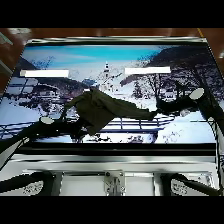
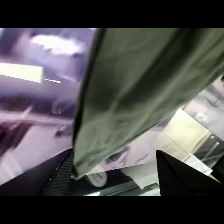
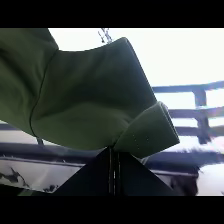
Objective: Fold the shirts.
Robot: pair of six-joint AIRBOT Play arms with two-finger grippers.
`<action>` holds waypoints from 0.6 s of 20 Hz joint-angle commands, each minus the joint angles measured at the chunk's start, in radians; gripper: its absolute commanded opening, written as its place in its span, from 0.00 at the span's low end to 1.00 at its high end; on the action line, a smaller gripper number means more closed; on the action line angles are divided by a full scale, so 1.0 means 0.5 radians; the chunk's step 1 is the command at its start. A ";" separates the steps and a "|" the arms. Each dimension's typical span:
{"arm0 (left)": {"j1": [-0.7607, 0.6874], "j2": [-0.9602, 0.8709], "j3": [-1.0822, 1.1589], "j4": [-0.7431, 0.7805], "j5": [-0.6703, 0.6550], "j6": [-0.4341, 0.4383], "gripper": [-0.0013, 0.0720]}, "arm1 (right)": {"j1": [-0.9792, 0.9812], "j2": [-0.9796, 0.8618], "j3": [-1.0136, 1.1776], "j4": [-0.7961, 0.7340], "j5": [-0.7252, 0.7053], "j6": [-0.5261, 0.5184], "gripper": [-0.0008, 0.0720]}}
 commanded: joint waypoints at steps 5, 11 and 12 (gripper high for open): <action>-0.198 -0.105 0.021 -0.308 0.362 0.085 0.27 | 0.002 -0.001 -0.001 0.005 -0.021 0.002 0.09; -0.182 0.077 0.153 -0.255 0.311 0.381 0.06 | 0.000 0.010 0.008 0.140 -0.014 -0.024 0.09; -0.175 0.204 0.231 -0.165 0.288 0.433 0.06 | 0.000 0.035 0.027 0.201 -0.015 -0.076 0.09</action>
